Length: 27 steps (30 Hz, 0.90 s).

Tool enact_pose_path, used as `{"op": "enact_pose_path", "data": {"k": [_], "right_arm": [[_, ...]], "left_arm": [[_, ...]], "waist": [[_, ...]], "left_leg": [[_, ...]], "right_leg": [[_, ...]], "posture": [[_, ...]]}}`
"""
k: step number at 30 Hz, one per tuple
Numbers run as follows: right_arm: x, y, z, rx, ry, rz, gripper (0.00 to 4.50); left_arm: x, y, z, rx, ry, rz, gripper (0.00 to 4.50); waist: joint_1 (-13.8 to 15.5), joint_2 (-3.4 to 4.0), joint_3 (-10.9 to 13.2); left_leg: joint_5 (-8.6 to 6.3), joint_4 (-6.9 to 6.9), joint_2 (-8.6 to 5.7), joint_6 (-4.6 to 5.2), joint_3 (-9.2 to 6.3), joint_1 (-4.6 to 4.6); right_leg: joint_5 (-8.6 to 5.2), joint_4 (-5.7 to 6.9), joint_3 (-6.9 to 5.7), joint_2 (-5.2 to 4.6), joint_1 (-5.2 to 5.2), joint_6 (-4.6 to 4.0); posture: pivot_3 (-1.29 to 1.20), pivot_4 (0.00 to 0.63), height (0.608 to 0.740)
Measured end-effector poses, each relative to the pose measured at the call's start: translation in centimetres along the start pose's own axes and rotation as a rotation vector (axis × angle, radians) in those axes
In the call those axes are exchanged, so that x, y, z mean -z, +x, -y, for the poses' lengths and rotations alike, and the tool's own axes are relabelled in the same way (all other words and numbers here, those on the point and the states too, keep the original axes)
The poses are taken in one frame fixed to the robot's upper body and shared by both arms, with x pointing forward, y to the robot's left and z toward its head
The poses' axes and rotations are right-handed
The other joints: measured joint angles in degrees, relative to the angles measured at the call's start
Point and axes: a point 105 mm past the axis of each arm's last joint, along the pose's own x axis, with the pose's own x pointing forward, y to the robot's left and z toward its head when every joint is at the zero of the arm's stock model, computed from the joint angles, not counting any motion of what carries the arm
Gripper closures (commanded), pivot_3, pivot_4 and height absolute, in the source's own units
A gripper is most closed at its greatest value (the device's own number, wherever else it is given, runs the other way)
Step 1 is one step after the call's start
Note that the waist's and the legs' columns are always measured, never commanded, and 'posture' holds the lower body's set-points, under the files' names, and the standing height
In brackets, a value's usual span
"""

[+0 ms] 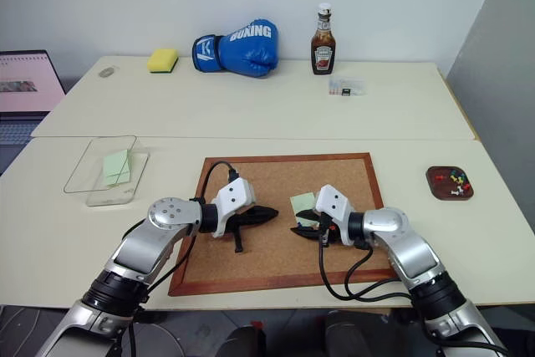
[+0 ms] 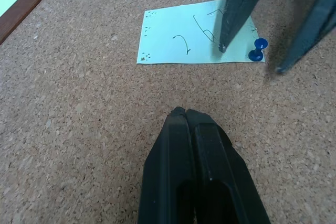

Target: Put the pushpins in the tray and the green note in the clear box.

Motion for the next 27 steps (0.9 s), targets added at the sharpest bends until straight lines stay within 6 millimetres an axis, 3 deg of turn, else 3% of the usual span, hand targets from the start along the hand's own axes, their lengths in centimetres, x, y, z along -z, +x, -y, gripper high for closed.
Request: {"op": "enact_pose_path", "data": {"k": [5, 14, 21, 27], "right_arm": [[-0.1, 0.0, 0.1, -0.002, -0.01, 0.003, 4.44], [-0.3, -0.5, 0.3, 0.019, -0.003, 0.004, 4.44], [-5.2, -2.6, 1.8, 0.124, -0.056, 0.125, 4.44], [-6.3, -3.6, 1.8, 0.162, -0.068, 0.131, 4.44]], "left_arm": [[0.0, 0.0, 0.0, -0.001, -0.001, 0.0, 4.5], [-0.2, 0.1, -0.1, -0.003, 0.0, 0.005, 4.5], [-0.2, 0.1, -0.2, -0.004, -0.001, 0.004, 4.5], [-0.3, 0.2, -0.3, -0.001, -0.001, 0.009, 4.5]], "waist": [[-0.01, 0.0, 0.0], [0.06, 0.0, 0.0], [0.06, -0.01, -0.01], [0.1, -0.01, -0.01]], "left_leg": [[0.0, 0.0, 0.0, 0.0, 0.0, 0.0], [0.0, 0.01, -0.01, 0.0, 0.0, -0.01], [0.0, 0.02, 0.0, 0.0, -0.03, 0.01], [0.0, 0.02, -0.01, 0.0, -0.02, 0.0]], "right_leg": [[0.0, 0.0, 0.0, 0.0, 0.0, 0.0], [0.0, 0.01, 0.01, 0.0, 0.0, 0.01], [0.0, 0.05, -0.02, 0.0, 0.0, 0.01], [0.0, 0.04, -0.01, -0.01, 0.0, 0.01]], "posture": [[0.0, 0.15, 0.74], [0.0, 0.15, 0.74], [0.0, 0.15, 0.74], [0.0, 0.15, 0.74]]}}
